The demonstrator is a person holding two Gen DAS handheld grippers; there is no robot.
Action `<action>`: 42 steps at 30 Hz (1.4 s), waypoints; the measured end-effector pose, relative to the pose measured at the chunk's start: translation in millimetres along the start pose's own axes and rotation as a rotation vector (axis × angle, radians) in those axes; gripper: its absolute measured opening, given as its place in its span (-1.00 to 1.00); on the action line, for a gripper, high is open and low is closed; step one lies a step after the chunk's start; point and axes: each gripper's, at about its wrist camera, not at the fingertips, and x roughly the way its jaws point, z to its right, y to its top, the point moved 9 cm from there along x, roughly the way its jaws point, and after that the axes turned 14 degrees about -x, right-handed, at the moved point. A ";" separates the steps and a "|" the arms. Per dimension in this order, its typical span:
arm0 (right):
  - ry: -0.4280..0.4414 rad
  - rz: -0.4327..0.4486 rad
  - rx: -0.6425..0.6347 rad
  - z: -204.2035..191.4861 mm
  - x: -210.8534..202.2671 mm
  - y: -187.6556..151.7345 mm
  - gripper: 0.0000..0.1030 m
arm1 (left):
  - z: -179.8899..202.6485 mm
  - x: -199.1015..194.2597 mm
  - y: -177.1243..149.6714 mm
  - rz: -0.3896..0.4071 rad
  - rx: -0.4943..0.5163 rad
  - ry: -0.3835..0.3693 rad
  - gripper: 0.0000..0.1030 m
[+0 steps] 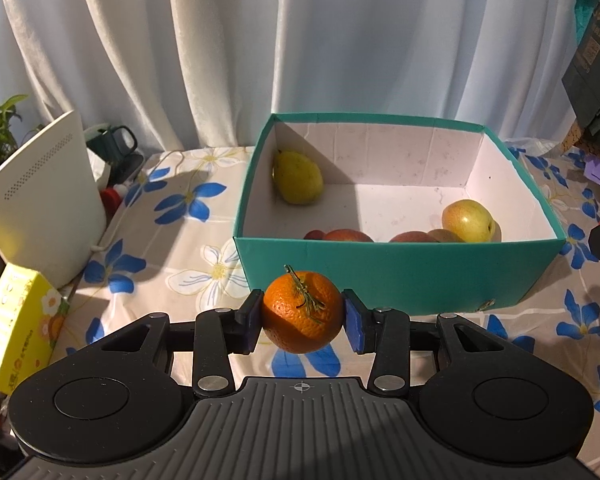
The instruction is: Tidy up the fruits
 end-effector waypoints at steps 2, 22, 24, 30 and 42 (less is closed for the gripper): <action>-0.002 0.007 0.006 2.3 1.8 2.6 -0.49 | -0.7 1.0 5.9 0.005 -0.007 0.004 -0.11; -0.038 0.038 0.059 31.8 9.1 -0.6 -0.49 | 43.7 48.7 56.9 0.025 0.026 0.043 -0.11; -0.039 0.040 0.061 34.0 9.6 -1.3 -0.49 | 45.5 53.9 55.7 0.017 0.024 0.045 -0.12; -0.043 0.038 0.074 41.0 10.1 -4.8 -0.49 | 49.1 66.8 54.6 0.005 0.030 0.055 -0.11; -0.039 0.040 0.078 42.8 14.4 -5.8 -0.49 | 44.4 90.3 54.6 -0.029 0.016 0.051 -0.11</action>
